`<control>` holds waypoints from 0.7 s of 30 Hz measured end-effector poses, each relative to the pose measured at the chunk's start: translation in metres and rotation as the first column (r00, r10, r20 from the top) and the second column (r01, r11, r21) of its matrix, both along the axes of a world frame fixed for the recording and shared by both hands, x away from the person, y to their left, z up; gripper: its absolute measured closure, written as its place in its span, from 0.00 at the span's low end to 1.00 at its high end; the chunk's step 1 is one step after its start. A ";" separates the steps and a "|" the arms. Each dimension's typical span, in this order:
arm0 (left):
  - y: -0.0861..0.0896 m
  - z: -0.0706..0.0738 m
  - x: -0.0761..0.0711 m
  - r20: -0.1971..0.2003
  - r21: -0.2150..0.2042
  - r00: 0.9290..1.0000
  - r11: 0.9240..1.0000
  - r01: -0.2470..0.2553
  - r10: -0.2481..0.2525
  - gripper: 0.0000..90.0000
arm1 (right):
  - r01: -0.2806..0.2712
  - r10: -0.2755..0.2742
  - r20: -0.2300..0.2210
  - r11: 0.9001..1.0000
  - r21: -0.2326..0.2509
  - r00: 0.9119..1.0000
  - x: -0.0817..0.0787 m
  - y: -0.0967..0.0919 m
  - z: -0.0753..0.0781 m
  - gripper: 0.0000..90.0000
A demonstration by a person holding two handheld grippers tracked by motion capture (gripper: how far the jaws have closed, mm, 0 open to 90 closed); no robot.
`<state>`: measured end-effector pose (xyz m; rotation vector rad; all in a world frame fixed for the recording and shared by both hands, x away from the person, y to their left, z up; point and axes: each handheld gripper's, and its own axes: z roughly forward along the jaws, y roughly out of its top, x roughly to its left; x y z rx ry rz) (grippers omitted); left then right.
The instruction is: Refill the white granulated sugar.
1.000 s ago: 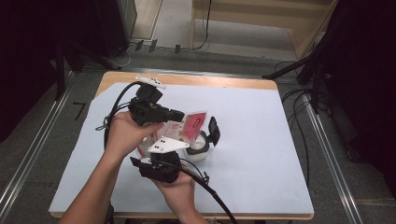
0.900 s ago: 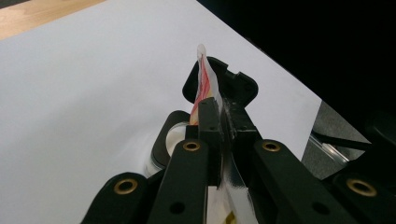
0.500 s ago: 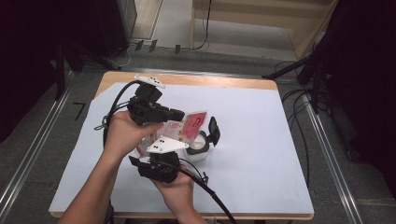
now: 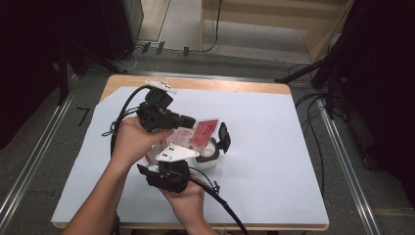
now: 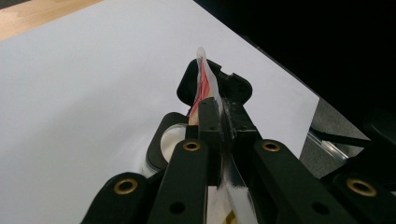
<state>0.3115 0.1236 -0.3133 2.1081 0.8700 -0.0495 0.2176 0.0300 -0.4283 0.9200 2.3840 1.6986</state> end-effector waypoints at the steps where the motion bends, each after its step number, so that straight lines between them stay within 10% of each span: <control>1: 0.001 0.000 0.001 0.002 0.006 1.000 1.000 0.000 0.000 0.97 | -0.001 0.001 0.001 1.000 -0.001 1.000 0.000 0.000 0.000 0.68; 21: -0.001 0.000 -0.001 0.002 -0.002 1.000 1.000 0.005 -0.005 0.97 | -0.006 0.006 0.005 1.000 -0.002 1.000 -0.001 -0.001 -0.001 0.68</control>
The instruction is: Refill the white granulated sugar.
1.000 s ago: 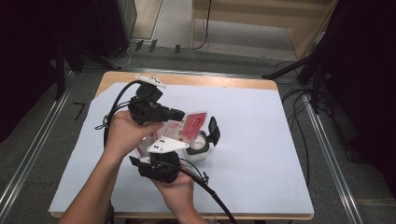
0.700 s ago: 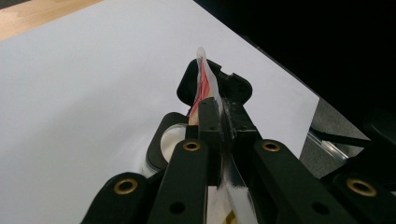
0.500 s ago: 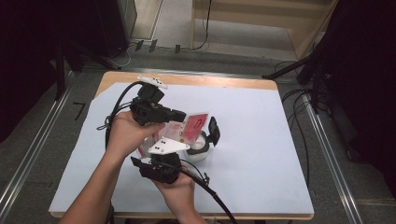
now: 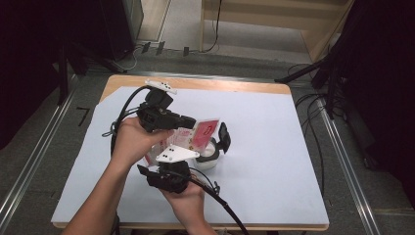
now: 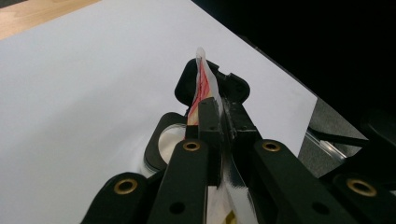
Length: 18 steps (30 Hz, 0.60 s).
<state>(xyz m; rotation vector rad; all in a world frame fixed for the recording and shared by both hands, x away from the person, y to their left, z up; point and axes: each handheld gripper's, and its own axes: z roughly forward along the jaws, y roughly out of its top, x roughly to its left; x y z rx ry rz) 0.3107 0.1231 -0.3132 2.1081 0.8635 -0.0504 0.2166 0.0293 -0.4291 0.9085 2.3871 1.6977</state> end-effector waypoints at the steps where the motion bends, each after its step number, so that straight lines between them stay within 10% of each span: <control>1: 0.000 0.000 0.000 0.000 0.001 1.000 1.000 0.001 -0.001 0.97 | 0.001 -0.001 0.003 1.000 0.000 1.000 0.000 0.000 0.000 0.68; 18: 0.002 0.000 0.001 -0.006 0.002 1.000 1.000 0.000 0.000 0.97 | -0.001 0.001 0.005 1.000 -0.007 1.000 0.000 0.000 0.000 0.69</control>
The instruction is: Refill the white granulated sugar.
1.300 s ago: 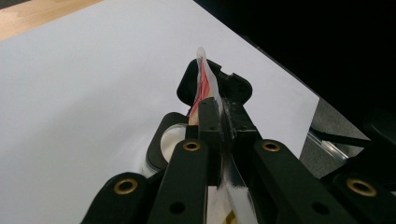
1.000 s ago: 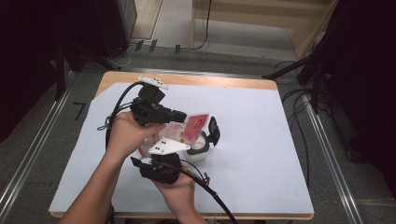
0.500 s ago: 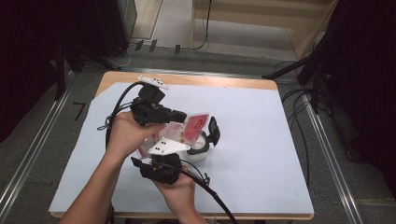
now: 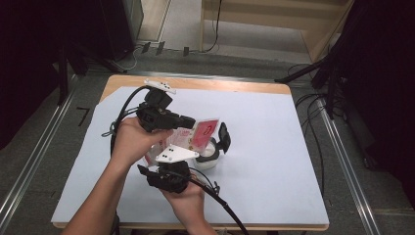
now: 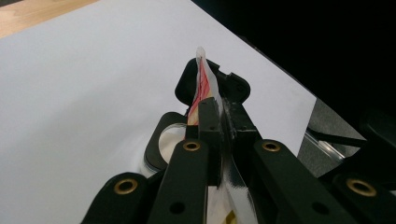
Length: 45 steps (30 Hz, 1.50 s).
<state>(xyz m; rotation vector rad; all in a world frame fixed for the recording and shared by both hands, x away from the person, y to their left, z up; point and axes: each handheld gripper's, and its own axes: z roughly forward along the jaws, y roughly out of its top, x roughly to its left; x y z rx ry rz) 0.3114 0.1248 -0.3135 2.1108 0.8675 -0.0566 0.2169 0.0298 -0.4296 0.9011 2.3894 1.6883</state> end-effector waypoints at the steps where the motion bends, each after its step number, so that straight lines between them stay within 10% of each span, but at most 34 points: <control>1: 0.000 0.000 0.000 -0.001 0.000 1.000 1.000 -0.001 0.001 0.97 | 0.000 0.000 -0.001 1.000 0.000 1.000 0.000 0.000 0.000 0.69; 45: -0.006 0.002 -0.003 0.041 0.003 0.999 1.000 0.004 -0.004 0.97 | 0.008 -0.008 -0.009 1.000 0.009 1.000 0.001 -0.002 0.002 0.69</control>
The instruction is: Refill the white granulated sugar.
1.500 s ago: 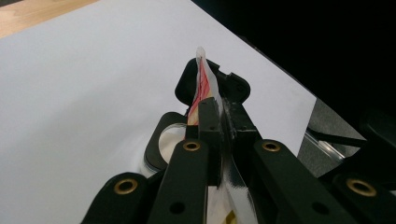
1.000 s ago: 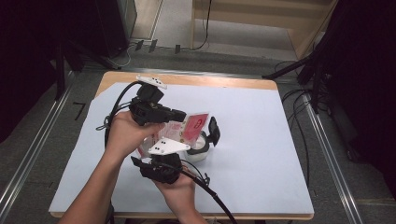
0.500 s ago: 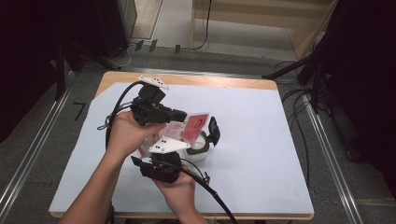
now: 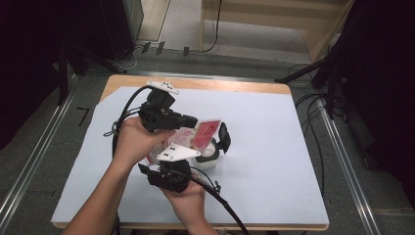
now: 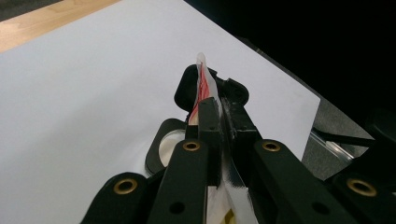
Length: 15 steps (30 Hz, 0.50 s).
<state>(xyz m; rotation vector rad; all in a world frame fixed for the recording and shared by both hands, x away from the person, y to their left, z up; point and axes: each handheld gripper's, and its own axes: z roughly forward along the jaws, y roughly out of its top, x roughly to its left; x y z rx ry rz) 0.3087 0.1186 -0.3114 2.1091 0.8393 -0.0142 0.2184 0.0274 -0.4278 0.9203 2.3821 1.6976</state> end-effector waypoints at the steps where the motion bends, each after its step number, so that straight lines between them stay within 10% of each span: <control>1: -0.001 0.000 0.000 0.001 0.003 1.000 1.000 0.003 -0.003 0.97 | -0.001 0.001 0.004 1.000 -0.003 1.000 0.000 0.000 0.000 0.69; 15: -0.004 0.003 -0.003 0.024 0.002 1.000 1.000 0.006 -0.006 0.97 | 0.007 -0.007 0.008 1.000 0.011 1.000 0.000 -0.003 0.001 0.69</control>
